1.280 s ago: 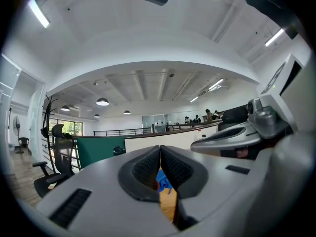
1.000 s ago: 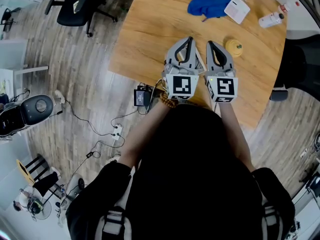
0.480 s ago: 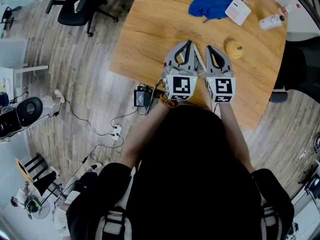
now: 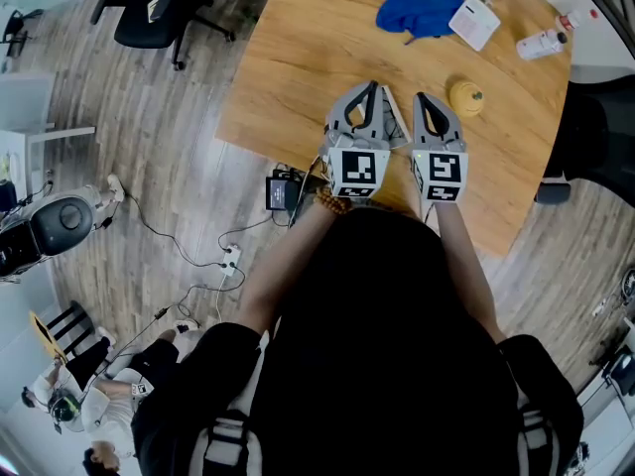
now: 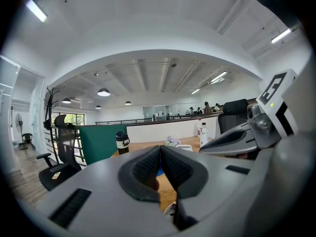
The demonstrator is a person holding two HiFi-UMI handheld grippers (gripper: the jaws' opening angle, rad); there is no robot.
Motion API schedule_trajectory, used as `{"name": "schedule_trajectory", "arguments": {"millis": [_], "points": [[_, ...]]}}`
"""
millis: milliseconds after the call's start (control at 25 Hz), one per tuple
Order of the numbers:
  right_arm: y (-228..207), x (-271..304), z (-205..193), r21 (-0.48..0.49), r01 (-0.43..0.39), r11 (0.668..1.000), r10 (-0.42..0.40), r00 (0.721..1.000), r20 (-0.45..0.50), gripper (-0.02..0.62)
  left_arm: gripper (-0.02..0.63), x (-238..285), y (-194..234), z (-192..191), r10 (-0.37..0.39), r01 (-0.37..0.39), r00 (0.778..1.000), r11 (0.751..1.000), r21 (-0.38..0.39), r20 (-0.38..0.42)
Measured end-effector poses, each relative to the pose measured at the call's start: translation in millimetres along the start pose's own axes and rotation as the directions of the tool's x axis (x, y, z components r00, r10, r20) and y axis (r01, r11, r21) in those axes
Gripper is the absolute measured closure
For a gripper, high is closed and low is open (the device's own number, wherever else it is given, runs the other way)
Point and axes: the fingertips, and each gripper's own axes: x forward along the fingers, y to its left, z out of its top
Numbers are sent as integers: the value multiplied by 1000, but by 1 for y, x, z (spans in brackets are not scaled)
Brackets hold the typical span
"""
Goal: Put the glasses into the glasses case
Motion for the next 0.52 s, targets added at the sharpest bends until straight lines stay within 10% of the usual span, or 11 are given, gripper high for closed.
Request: {"name": "schedule_trajectory", "arguments": {"millis": [520], "points": [[7, 7, -26, -66, -51, 997, 42, 991, -126, 591, 586, -2, 9, -5, 20, -20, 1000, 1000, -7, -9]]}}
